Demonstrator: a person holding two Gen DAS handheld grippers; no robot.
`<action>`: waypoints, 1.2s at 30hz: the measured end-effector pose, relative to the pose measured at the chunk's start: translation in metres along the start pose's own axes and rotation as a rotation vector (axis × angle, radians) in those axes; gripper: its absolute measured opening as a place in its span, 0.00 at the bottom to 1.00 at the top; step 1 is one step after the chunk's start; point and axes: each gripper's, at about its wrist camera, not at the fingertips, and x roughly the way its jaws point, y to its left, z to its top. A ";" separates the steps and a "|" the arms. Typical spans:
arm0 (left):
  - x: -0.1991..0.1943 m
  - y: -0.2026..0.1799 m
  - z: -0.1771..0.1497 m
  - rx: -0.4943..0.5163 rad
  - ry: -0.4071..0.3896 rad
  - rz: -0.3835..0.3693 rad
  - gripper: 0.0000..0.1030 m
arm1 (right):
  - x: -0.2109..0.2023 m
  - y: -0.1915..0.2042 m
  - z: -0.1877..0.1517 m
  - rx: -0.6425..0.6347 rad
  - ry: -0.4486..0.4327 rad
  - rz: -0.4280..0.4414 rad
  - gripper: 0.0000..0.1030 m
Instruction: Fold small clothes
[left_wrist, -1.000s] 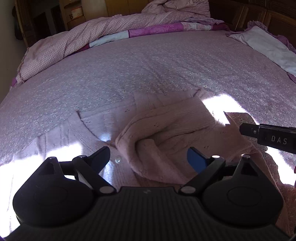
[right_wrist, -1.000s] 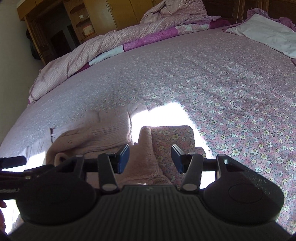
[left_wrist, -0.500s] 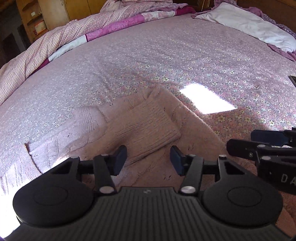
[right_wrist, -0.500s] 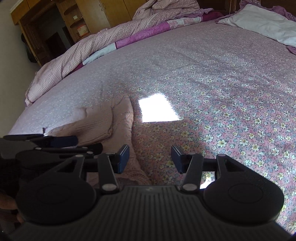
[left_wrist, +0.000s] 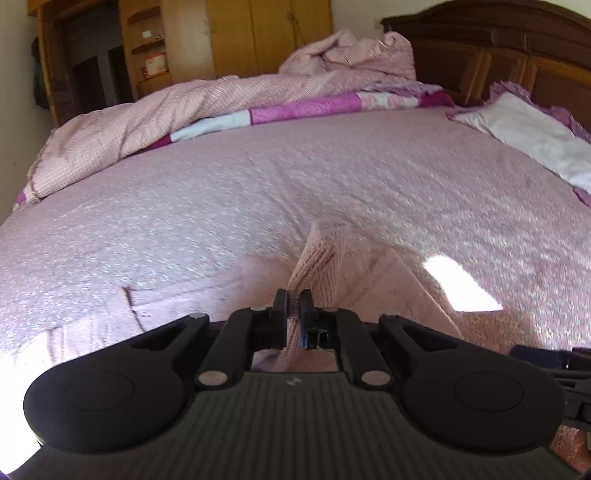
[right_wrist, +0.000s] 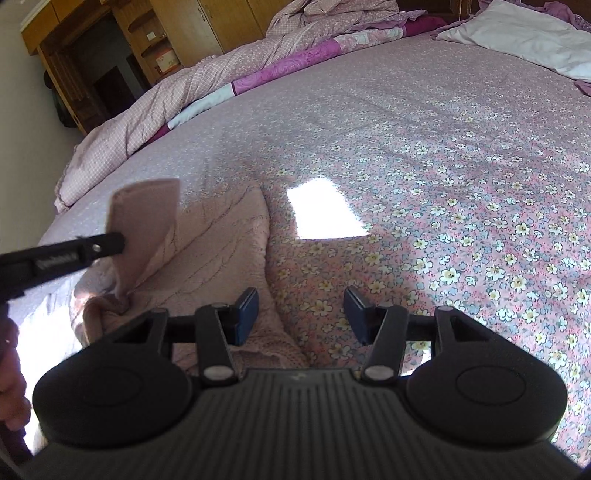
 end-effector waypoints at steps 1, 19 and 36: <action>-0.008 0.010 0.002 -0.021 -0.017 0.016 0.06 | 0.000 0.000 0.000 -0.002 0.001 -0.001 0.53; -0.099 0.171 -0.113 -0.376 0.149 0.257 0.06 | 0.002 0.031 -0.004 -0.083 0.032 0.011 0.53; -0.120 0.210 -0.131 -0.396 0.156 0.245 0.50 | 0.005 0.054 -0.002 -0.210 0.065 -0.050 0.52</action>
